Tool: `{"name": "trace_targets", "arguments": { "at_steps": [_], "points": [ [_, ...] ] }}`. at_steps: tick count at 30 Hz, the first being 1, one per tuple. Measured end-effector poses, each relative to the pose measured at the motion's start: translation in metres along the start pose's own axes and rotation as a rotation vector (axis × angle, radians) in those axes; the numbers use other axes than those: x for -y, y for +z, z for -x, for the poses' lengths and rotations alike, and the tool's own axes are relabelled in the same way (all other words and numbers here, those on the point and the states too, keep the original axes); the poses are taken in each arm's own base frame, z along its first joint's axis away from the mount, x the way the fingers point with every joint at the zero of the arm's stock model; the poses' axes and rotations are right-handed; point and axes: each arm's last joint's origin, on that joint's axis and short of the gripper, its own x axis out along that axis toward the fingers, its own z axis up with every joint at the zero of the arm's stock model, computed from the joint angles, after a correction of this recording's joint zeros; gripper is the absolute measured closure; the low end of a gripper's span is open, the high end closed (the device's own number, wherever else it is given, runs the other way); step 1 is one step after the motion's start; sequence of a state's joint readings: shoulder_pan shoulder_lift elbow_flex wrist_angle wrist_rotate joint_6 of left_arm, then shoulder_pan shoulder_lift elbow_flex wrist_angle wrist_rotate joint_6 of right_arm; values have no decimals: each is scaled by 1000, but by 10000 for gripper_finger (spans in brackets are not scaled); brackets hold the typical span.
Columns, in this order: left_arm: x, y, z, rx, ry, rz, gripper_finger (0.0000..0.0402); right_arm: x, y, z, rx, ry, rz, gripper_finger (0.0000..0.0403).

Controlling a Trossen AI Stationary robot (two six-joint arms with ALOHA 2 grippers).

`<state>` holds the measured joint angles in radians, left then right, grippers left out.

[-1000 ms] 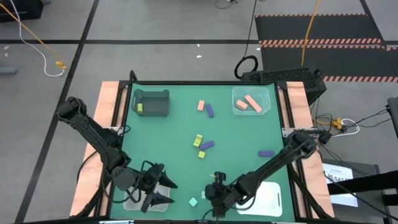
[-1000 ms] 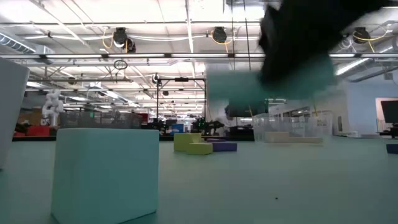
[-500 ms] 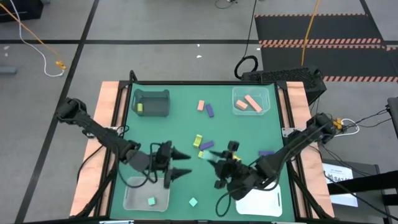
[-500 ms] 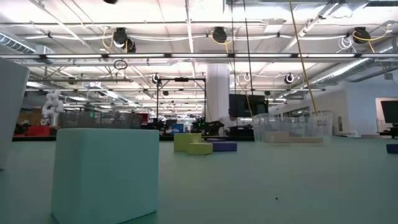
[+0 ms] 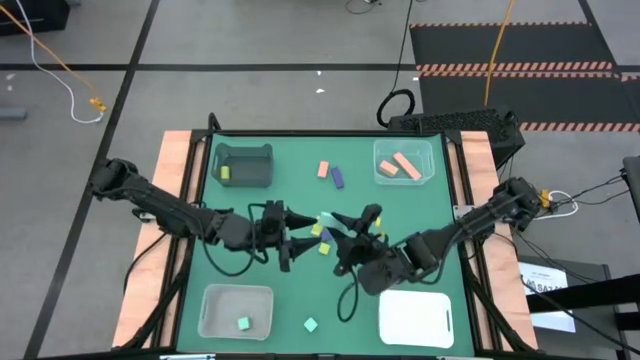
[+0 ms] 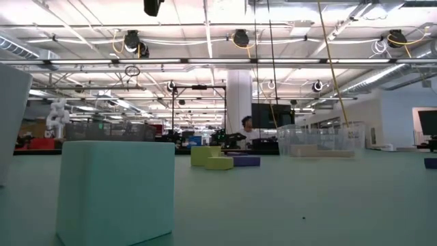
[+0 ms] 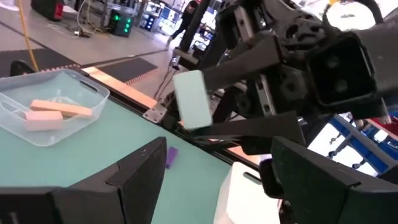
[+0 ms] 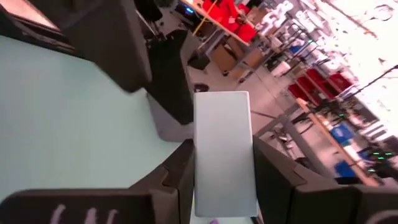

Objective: Sort & place blocks by color
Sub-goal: Put the right light blue block into the gray bin

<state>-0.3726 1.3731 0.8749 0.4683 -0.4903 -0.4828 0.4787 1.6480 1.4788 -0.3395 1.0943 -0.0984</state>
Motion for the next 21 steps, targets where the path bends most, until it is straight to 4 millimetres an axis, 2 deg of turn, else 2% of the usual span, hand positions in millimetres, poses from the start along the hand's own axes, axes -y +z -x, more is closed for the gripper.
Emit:
{"name": "trace_targets", "arguments": {
  "at_steps": [9,12,16,21],
  "points": [
    [-13,8,-7,31,43,21,113,2,-4,-25,61,37,-40,295],
    [-16,9,-8,38,56,23,128,0,-9,-29,72,23,-28,295],
    [-20,11,-10,40,68,23,192,-1,-13,-32,74,15,-20,295],
    [-21,11,-10,42,84,24,321,0,-12,-33,83,9,-23,295]
  ]
}}
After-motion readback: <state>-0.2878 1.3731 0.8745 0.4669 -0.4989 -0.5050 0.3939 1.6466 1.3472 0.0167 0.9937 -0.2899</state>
